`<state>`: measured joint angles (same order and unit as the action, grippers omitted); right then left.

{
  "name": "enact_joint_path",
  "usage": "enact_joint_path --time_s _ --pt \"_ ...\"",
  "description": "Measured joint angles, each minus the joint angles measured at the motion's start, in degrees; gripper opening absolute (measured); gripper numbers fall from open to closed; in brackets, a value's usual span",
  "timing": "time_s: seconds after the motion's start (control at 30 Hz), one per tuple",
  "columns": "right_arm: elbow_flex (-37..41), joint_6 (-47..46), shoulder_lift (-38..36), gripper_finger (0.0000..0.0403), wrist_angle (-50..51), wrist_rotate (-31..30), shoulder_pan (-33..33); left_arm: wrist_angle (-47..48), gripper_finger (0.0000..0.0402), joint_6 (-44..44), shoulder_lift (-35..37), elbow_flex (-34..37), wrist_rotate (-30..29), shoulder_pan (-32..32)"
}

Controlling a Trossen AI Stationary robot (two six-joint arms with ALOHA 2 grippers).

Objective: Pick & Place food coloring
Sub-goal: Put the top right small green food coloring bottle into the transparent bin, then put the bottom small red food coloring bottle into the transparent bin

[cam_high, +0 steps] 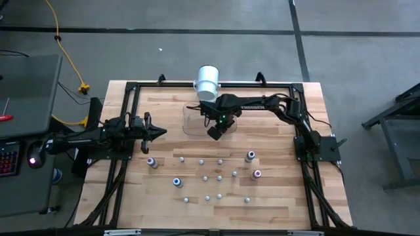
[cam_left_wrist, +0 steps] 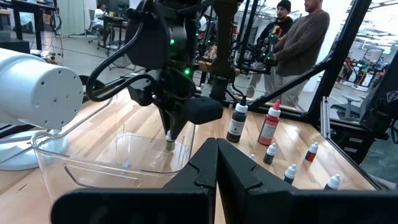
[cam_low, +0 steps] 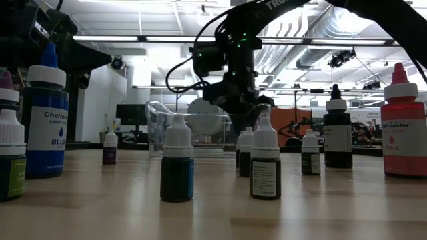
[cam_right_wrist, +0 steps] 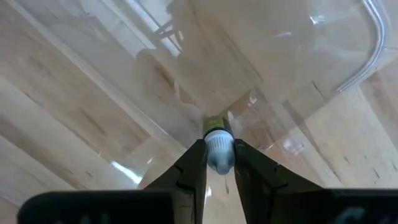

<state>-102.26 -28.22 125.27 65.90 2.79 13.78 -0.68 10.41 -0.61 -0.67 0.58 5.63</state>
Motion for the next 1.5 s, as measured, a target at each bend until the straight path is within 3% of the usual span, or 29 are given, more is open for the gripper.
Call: enact_joint_path --time_s 0.53,1.07,1.5 --pt "0.0 0.8 0.0 0.0075 1.6 -1.1 0.0 0.0 0.0001 0.0 0.0 0.0 0.0 0.0" --pt "0.0 1.3 0.0 0.0118 1.5 -1.1 0.0 0.0 0.0001 0.0 0.0 0.0 0.0 0.0" --pt "-0.1 1.3 -6.3 0.0124 2.6 -5.4 0.0 0.0 0.0001 0.0 0.0 0.0 0.0 0.0"
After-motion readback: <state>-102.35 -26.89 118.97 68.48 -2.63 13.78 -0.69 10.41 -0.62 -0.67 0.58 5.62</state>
